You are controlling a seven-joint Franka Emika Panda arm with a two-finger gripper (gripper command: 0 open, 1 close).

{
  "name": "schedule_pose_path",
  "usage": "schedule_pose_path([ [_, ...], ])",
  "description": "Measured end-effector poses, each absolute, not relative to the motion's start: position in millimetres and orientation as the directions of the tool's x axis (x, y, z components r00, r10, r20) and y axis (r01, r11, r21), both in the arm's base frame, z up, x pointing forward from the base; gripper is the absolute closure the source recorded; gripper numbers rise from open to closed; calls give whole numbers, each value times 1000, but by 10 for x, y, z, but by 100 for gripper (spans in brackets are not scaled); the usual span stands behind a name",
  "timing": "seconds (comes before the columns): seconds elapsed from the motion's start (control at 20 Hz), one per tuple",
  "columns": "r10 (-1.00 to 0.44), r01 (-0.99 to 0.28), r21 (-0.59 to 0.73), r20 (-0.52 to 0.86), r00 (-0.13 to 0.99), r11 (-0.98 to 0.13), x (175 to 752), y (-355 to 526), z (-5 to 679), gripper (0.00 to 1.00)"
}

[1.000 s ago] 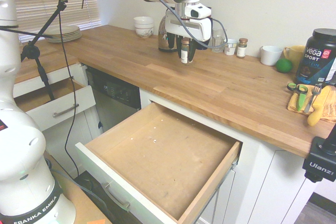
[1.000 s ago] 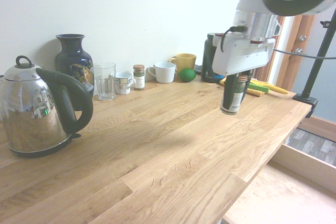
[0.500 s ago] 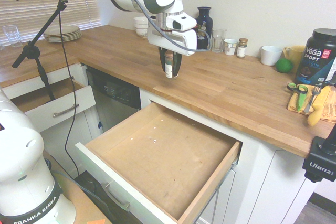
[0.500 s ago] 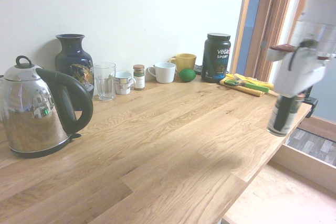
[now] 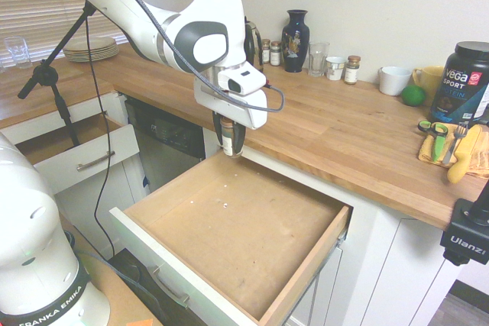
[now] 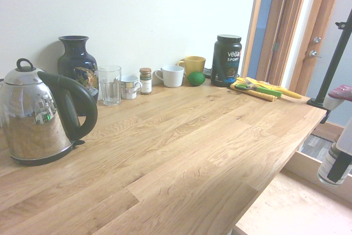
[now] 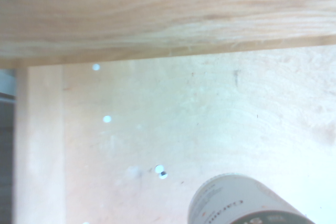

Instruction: Put seasoning jar in the drawer

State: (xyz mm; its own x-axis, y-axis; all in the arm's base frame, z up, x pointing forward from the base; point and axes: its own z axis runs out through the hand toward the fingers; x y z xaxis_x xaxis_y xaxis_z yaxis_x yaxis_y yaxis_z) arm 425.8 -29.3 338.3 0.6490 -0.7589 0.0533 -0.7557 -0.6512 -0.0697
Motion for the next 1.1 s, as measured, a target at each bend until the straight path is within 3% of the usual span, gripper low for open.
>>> schedule_pose_path([
  [0.65,-774,-774,50,14,633,-632,4286,-519,1857,100],
  [1.05,-775,-772,82,4,632,-630,4268,-461,1505,100],
  [1.1,-777,-775,82,2,629,-627,4266,-454,1497,0],
])
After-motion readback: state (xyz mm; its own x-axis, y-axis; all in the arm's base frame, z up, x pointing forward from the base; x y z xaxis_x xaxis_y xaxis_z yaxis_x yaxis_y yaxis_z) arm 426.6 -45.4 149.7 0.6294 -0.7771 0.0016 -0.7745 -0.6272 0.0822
